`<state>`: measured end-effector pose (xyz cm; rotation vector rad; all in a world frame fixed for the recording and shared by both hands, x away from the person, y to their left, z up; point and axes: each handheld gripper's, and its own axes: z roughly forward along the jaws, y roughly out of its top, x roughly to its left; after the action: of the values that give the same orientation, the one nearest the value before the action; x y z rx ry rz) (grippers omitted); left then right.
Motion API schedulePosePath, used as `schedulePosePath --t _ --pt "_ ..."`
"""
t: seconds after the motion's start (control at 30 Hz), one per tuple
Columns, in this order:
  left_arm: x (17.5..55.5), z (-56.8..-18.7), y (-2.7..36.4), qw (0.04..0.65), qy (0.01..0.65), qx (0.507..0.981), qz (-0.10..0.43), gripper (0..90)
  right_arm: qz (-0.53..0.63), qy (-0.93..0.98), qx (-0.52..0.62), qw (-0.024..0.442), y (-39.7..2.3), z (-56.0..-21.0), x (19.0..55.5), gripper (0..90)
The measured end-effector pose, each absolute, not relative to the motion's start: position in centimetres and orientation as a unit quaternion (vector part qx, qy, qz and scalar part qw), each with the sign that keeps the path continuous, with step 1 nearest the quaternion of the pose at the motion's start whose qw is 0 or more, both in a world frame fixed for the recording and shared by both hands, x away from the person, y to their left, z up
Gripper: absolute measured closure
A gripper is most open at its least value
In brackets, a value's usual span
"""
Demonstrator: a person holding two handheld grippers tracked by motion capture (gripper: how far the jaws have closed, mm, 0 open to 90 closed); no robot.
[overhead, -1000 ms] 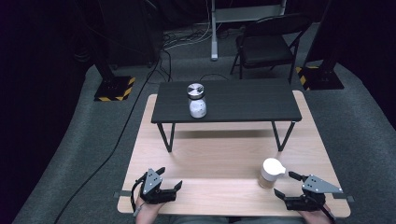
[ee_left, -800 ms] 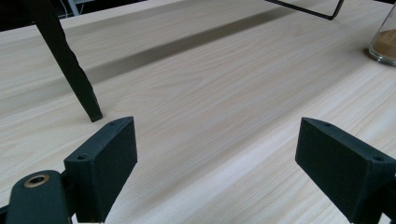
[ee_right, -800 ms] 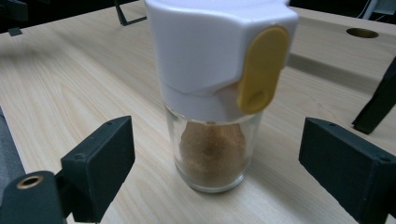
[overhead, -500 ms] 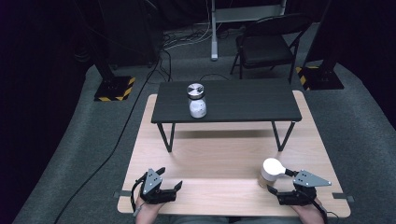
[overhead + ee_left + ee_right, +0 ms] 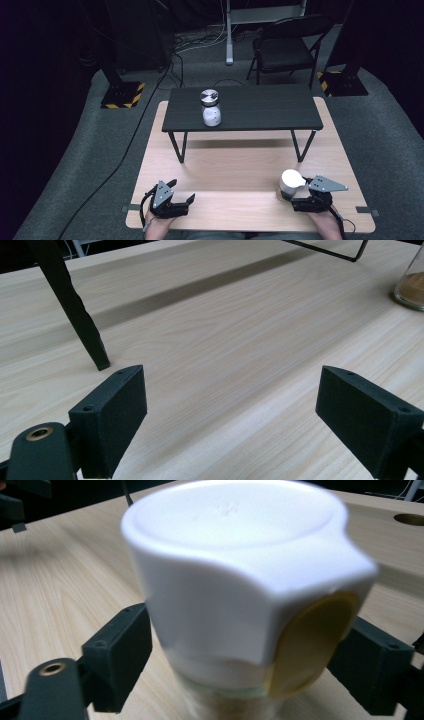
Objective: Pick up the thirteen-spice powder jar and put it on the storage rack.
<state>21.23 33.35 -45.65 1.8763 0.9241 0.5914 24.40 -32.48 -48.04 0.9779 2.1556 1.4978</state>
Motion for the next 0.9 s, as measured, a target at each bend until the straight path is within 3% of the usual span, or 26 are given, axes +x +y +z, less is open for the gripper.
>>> schedulePosePath --t 0.13,0.9 --pt "21.2 -45.6 33.3 0.465 0.376 0.764 0.241 12.3 0.528 0.762 0.335 0.167 -32.5 -47.9 24.8 27.4" --pt "21.2 -45.7 33.5 0.467 0.377 0.763 0.240 12.4 0.520 0.763 0.337 0.185 -30.9 -45.6 25.4 29.4"
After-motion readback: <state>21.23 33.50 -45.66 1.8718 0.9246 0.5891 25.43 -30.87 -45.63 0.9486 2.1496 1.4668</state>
